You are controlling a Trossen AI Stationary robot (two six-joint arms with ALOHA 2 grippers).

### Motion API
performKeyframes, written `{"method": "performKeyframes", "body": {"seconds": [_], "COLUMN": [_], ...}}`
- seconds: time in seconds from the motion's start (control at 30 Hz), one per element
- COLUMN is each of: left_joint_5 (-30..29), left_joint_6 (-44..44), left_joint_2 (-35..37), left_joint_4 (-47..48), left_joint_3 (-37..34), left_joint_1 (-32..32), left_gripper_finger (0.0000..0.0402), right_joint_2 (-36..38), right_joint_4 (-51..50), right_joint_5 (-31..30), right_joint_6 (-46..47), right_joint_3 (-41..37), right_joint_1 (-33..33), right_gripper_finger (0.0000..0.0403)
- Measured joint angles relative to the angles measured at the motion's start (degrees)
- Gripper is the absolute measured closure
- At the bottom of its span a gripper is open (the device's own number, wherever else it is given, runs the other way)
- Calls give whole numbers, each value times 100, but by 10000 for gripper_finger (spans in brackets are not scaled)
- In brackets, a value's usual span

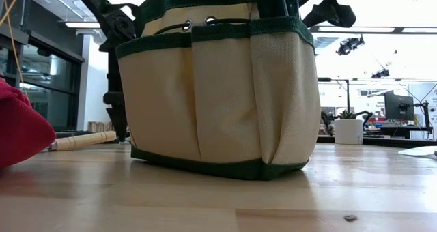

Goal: Pick & Place Garden tools in Gardening bag
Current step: Put the green shear scissors into the light brown gardening bag

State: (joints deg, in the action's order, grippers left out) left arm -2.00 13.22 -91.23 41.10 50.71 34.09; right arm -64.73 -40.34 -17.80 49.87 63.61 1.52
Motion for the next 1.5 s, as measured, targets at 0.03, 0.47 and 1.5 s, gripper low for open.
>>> {"method": "performKeyframes", "body": {"seconds": [0.03,0.47,1.5], "left_joint_5": [0,406,794], "left_joint_6": [-1,5,-1051], "left_joint_2": [16,664,1809], "left_joint_4": [55,714,1700], "left_joint_3": [36,683,2656], "left_joint_1": [2,2,2], "left_gripper_finger": [398,400,401], "right_joint_2": [0,0,0], "right_joint_4": [0,26,24], "right_joint_5": [0,0,0], "right_joint_6": [-12,-14,-133], "right_joint_3": [0,0,0], "right_joint_1": [-1,-1,-1], "right_gripper_finger": [219,219,219]}}
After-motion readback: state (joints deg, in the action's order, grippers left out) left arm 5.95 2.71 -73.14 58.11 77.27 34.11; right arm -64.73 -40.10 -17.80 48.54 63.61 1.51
